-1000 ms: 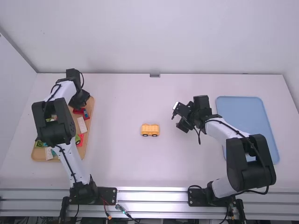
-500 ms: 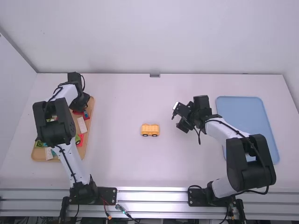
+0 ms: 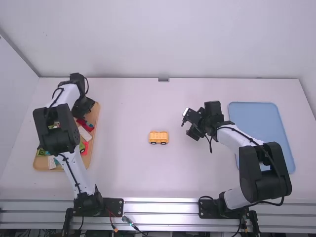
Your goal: Assemble lego blocks to make yellow taxi
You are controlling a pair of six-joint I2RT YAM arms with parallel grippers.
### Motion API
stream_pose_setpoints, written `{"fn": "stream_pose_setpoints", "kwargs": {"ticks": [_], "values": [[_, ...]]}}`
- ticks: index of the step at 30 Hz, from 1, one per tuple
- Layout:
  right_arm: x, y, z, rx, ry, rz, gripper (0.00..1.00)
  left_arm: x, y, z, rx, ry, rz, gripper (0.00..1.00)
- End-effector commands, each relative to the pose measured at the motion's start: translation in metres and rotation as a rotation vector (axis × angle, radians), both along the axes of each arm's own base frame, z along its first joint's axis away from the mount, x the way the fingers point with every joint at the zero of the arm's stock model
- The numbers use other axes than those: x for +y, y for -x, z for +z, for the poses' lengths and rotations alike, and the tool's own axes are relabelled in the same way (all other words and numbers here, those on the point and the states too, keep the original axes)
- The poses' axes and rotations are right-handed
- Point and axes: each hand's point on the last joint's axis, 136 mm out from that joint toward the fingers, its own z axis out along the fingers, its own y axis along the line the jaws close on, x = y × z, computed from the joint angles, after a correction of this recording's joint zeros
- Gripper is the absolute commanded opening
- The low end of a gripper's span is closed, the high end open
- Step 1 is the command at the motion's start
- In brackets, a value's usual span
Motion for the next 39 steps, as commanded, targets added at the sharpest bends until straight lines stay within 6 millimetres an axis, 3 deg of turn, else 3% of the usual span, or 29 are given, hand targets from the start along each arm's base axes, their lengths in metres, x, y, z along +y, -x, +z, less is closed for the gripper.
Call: {"fn": "stream_pose_setpoints", "kwargs": {"ticks": [1,5,8,18,22,39], "values": [[0.001,0.001,0.002,-0.003,-0.007,0.002,0.99,0.007,-0.012,0.022,-0.04,-0.018,0.001,0.7],[0.001,0.001,0.002,-0.003,-0.007,0.002,0.99,0.008,-0.03,0.039,-0.091,-0.024,-0.075,0.76],[0.001,0.001,0.002,-0.002,-0.008,0.002,0.99,0.008,-0.039,0.04,-0.127,-0.023,-0.094,0.72],[0.001,0.002,0.002,0.001,-0.007,0.002,0.99,0.006,-0.038,-0.001,-0.144,-0.035,-0.149,0.8],[0.001,0.002,0.001,0.004,-0.006,0.002,0.99,0.006,-0.039,-0.011,-0.158,-0.041,-0.16,0.76],[0.001,0.004,0.0,0.013,-0.007,0.004,0.99,0.01,-0.031,-0.028,-0.124,-0.067,-0.152,0.69]]}}
